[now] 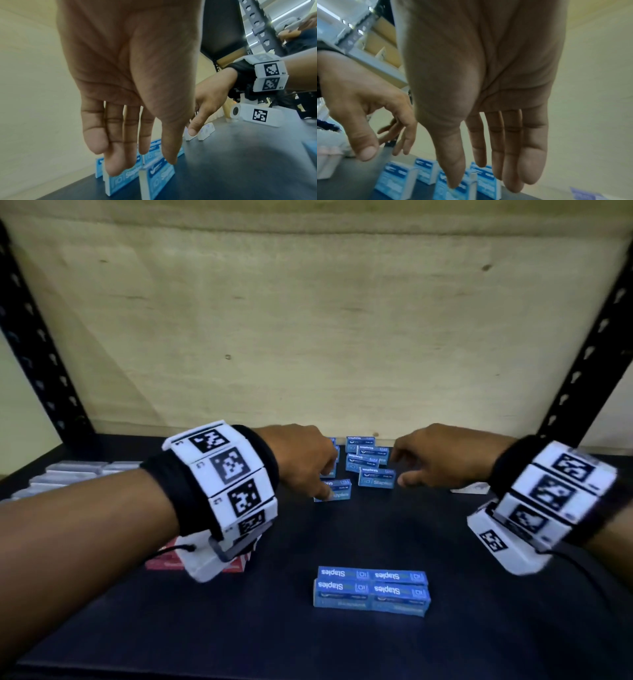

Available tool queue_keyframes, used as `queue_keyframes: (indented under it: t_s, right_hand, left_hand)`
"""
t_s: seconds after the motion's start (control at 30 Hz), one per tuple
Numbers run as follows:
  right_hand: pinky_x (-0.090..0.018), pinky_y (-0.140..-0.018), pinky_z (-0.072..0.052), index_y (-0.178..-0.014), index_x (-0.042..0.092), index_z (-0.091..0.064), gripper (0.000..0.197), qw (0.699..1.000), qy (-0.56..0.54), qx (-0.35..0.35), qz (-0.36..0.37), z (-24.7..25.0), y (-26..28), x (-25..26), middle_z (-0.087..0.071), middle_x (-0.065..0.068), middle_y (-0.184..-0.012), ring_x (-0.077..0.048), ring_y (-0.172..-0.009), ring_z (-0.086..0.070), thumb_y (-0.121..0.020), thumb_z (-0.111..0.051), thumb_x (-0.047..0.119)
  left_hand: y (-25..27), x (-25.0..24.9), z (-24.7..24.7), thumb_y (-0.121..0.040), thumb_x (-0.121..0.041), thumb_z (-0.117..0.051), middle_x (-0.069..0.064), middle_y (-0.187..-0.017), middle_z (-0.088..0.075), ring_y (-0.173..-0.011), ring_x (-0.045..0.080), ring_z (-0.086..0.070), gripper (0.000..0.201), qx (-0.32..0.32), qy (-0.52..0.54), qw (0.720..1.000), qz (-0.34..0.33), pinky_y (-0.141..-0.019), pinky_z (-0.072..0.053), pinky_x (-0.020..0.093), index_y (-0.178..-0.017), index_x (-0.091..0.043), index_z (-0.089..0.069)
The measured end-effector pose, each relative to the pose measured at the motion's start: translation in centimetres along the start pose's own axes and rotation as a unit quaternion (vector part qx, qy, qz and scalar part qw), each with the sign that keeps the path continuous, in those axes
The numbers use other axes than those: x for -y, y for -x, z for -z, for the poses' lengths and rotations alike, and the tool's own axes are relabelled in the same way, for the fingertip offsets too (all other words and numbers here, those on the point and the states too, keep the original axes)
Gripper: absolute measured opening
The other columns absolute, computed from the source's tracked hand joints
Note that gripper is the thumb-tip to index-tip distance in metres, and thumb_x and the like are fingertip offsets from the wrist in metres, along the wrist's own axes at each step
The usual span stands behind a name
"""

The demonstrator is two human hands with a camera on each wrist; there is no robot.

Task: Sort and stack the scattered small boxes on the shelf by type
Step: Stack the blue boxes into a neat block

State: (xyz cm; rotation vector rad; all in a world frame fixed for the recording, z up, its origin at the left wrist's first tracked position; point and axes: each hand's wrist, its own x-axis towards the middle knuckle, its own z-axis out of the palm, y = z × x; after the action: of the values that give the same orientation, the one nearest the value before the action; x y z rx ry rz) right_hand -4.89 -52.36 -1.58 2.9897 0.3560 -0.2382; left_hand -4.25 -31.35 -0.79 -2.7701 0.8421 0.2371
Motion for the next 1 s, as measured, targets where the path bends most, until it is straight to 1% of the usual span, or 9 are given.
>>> queue_keyframes:
  t_s: [0.1,0.17,0.27,0.37,0.53,0.6,0.7,0.83,1.0]
  right_hand:
    - [-0.034,-0.091,-0.049,-0.124,0.026,-0.059,0.039,1.000,0.005,0.026,-0.016,-0.3,-1.8,-0.5,-0.064,0.003,-0.117,-0.019,-0.104,-0.061,-0.089,-0.068,0.042]
    - [-0.031,-0.085,-0.049,-0.114,0.026,-0.063,0.030,0.999,0.002,0.035,-0.012,-0.4,-2.7,-0.6,-0.065,0.006,-0.107,-0.018,-0.097,-0.061,-0.088,-0.069,0.040]
    - [-0.030,-0.075,-0.045,-0.095,0.020,-0.059,0.023,0.999,0.018,0.038,-0.004,-0.9,-3.6,-0.5,-0.064,0.004,-0.097,-0.020,-0.089,-0.060,-0.089,-0.068,0.040]
    - [-0.032,-0.072,-0.044,-0.101,0.011,-0.066,0.032,0.999,0.020,0.042,0.011,-1.2,-3.8,-0.2,-0.070,-0.007,-0.099,-0.023,-0.084,-0.061,-0.089,-0.066,0.040]
    - [-0.031,-0.077,-0.052,-0.093,0.021,-0.072,0.021,0.998,-0.024,0.040,0.038,-0.9,-1.1,0.5,-0.073,0.004,-0.086,-0.013,-0.079,-0.065,-0.086,-0.070,0.041]
    - [-0.025,-0.072,-0.050,-0.089,0.026,-0.072,0.016,0.997,-0.038,0.037,0.056,-1.1,0.7,1.0,-0.072,0.009,-0.082,-0.004,-0.071,-0.062,-0.086,-0.070,0.041]
    - [-0.024,-0.070,-0.052,-0.089,0.028,-0.072,0.015,0.995,-0.047,0.044,0.079,-1.6,3.4,1.6,-0.072,0.011,-0.081,-0.002,-0.070,-0.062,-0.086,-0.068,0.043]
    - [-0.019,-0.067,-0.051,-0.094,0.028,-0.071,0.018,0.992,-0.059,0.051,0.095,-2.2,6.3,2.1,-0.070,0.016,-0.075,0.000,-0.069,-0.063,-0.089,-0.065,0.044]
    - [-0.009,-0.060,-0.043,-0.096,0.032,-0.070,0.017,0.990,-0.071,0.058,0.107,-2.4,8.3,2.1,-0.062,0.022,-0.064,0.009,-0.065,-0.058,-0.090,-0.062,0.046]
  left_hand:
    - [-1.2,0.2,-0.2,-0.089,-0.053,-0.062,0.002,-0.109,-0.063,-0.096,0.023,-0.062,0.044,0.018,-0.024,1.000,0.006,-0.079,-0.052,0.034,-0.116,-0.019,-0.063]
    - [-1.8,0.3,-0.5,-0.090,-0.051,-0.061,0.003,-0.110,-0.064,-0.095,0.023,-0.062,0.042,0.033,-0.039,0.999,0.005,-0.069,-0.048,0.031,-0.115,-0.017,-0.065]
    - [-2.6,0.2,-0.9,-0.093,-0.043,-0.060,0.002,-0.107,-0.065,-0.088,0.021,-0.061,0.035,0.049,-0.038,0.998,0.001,-0.065,-0.043,0.030,-0.110,-0.014,-0.065]
    - [-2.8,-0.1,-1.0,-0.095,-0.037,-0.059,0.001,-0.093,-0.060,-0.076,0.019,-0.055,0.026,0.056,-0.039,0.998,0.002,-0.059,-0.040,0.029,-0.101,-0.012,-0.065]
    - [-1.0,-0.3,-0.6,-0.093,-0.037,-0.061,-0.004,-0.074,-0.050,-0.066,0.016,-0.048,0.024,0.056,-0.061,0.996,-0.017,-0.059,-0.039,0.028,-0.095,-0.013,-0.064]
    - [0.2,-0.5,-0.6,-0.093,-0.039,-0.061,-0.003,-0.078,-0.053,-0.068,0.018,-0.048,0.024,0.058,-0.078,0.995,-0.033,-0.059,-0.040,0.027,-0.097,-0.016,-0.066]
    - [2.2,-1.1,-0.8,-0.093,-0.043,-0.059,-0.003,-0.085,-0.056,-0.069,0.018,-0.049,0.027,0.071,-0.083,0.992,-0.059,-0.051,-0.035,0.023,-0.102,-0.019,-0.068]
    - [4.3,-1.8,-1.2,-0.091,-0.046,-0.059,-0.009,-0.073,-0.046,-0.073,0.020,-0.052,0.025,0.076,-0.060,0.993,-0.066,-0.062,-0.043,0.029,-0.099,-0.023,-0.066]
    - [6.0,-2.4,-1.2,-0.092,-0.046,-0.058,-0.009,-0.071,-0.047,-0.073,0.018,-0.054,0.023,0.081,-0.050,0.993,-0.074,-0.065,-0.049,0.031,-0.097,-0.024,-0.065]
